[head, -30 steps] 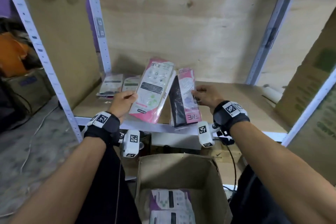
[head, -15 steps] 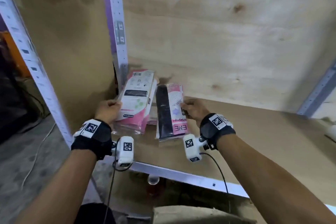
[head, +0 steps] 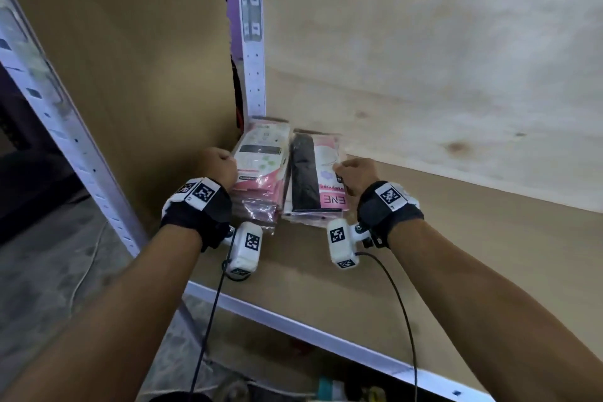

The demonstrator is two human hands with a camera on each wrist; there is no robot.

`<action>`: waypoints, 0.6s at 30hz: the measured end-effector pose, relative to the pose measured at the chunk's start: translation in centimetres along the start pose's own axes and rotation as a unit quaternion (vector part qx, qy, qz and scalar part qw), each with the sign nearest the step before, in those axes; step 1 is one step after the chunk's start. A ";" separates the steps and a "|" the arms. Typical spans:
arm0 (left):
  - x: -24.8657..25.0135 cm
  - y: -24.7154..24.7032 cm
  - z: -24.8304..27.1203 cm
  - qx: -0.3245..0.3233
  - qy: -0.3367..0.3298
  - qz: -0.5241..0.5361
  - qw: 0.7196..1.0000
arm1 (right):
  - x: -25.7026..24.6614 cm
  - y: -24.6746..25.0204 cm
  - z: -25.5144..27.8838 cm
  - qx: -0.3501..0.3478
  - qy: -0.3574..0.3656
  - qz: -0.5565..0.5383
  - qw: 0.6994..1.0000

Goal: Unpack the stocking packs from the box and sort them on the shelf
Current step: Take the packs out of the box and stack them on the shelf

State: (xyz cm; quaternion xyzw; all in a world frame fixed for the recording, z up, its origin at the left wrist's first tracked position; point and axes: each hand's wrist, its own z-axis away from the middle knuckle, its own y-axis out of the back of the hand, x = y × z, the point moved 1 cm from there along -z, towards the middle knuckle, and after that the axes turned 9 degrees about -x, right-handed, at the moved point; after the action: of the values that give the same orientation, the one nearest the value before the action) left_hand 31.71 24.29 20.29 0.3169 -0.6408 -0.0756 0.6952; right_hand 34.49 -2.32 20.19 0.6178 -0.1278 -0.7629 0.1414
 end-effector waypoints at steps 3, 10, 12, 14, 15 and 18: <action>0.3 0.1 -0.4 -0.002 0.014 -0.012 1.000 | -0.2 0.0 -0.9 0.031 -0.009 0.013 0.999; 2.0 -0.1 0.0 -0.066 0.017 -0.076 0.995 | -1.3 -0.1 -0.6 0.041 0.017 0.047 0.998; 2.6 0.5 1.2 -0.030 -0.007 -0.086 0.996 | -1.5 0.5 0.6 0.041 0.032 0.057 0.997; 3.6 1.3 2.9 0.007 -0.026 -0.070 0.997 | -1.8 1.4 2.5 0.038 0.058 0.076 0.995; 4.2 1.6 3.8 0.015 -0.036 -0.065 0.997 | -2.0 1.9 3.6 0.026 0.073 0.075 0.994; 6.2 2.0 7.6 -0.011 -0.084 0.024 0.996 | -2.2 3.0 8.2 -0.033 0.113 0.036 0.992</action>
State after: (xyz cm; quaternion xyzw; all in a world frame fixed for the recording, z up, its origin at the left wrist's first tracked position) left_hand 25.00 20.09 26.49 0.2858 -0.7036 -0.0923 0.6440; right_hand 27.08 -4.13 24.96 0.6901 -0.1078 -0.6865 0.2022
